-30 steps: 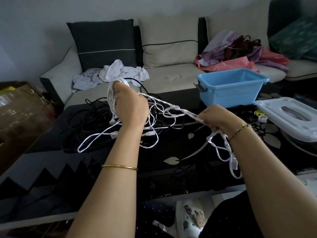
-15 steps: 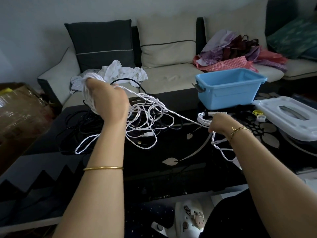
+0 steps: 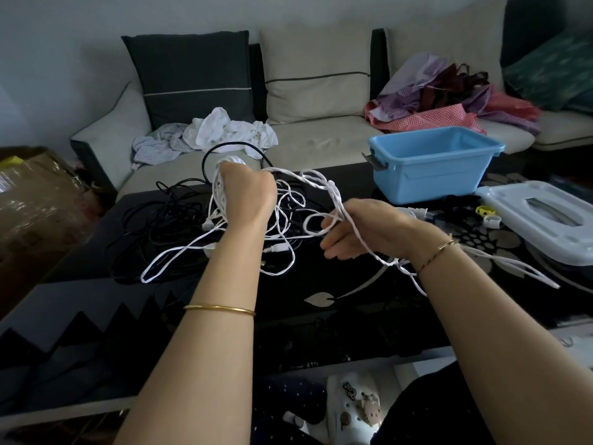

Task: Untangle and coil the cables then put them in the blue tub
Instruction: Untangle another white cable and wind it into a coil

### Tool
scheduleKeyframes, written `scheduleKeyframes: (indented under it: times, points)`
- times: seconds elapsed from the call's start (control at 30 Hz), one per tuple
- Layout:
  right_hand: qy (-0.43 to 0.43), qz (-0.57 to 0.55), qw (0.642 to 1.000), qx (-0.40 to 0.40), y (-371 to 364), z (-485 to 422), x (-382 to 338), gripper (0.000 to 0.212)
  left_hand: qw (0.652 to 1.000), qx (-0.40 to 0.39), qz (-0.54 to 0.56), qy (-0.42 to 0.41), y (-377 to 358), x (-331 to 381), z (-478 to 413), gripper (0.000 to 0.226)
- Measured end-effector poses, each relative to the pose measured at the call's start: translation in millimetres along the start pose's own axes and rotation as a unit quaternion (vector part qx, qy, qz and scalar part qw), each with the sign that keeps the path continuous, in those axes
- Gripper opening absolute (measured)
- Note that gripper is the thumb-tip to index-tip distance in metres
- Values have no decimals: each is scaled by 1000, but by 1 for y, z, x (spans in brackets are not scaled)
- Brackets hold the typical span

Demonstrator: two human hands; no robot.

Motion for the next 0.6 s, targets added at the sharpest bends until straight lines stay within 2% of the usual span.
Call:
scheduleKeyframes:
  times: [0.1, 0.13, 0.2, 0.27, 0.33, 0.47, 0.53, 0.6]
  points:
    - [7, -19, 999, -37, 7, 16, -5, 54, 999, 10, 22, 32, -1, -9, -4, 20]
    - [23, 6, 999, -24, 8, 21, -7, 52, 998, 6, 35, 50, -1, -12, -5, 18]
    - [74, 26, 997, 27, 11, 25, -8, 33, 995, -18, 46, 85, 1, -13, -6, 18]
    - [131, -21, 988, 78, 16, 24, -8, 12, 987, -88, 39, 126, 2, -11, -1, 18]
    - [159, -57, 976, 137, 21, 18, -8, 19, 962, -200, 61, 173, 3, -7, 7, 9]
    - [148, -47, 938, 311, 32, 2, -1, 28, 872, -406, 138, 235, 2, 6, 20, 19]
    - [133, -36, 926, 351, 36, -6, 4, 36, 858, -444, 132, 223, 0, 7, 24, 31]
    - [118, -58, 930, 342, 39, -13, 8, 43, 868, -437, 133, 196, -3, 7, 27, 36]
Point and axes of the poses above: each hand's wrist, its own z-axis away from the middle knuckle, its own y-axis out of the back of the hand, x = y × z, the point moved 1 cm from there along -z, towards the middle knuckle, and after that the axes turned 8 degrees about -y, right-handed, at the moved point
